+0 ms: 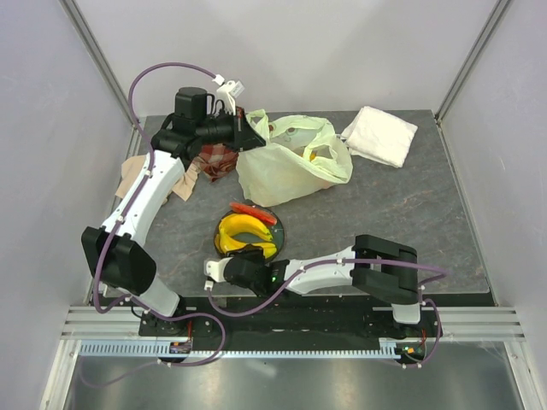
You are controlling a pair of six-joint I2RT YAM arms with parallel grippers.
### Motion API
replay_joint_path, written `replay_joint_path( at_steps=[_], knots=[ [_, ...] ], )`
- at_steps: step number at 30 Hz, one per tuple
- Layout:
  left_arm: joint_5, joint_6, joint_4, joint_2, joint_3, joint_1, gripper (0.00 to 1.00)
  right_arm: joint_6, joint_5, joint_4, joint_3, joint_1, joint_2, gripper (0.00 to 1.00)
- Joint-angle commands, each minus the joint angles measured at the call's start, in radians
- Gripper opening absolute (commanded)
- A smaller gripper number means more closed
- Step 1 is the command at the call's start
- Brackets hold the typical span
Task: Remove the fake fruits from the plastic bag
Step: Place the fake fruit on the plate.
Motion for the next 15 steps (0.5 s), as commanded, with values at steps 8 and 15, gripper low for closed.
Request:
replay_joint_path(
  at_steps=[8,15],
  knots=[
    [0.048,-0.036,0.042,-0.054,-0.012,0.007,0.02,0.006,0.036,-0.013,-0.021,0.048,-0.011,0.32],
    [0.051,-0.037,0.045,-0.06,-0.016,0.007,0.02,0.039,0.024,-0.053,-0.003,0.049,-0.029,0.68]
  ],
)
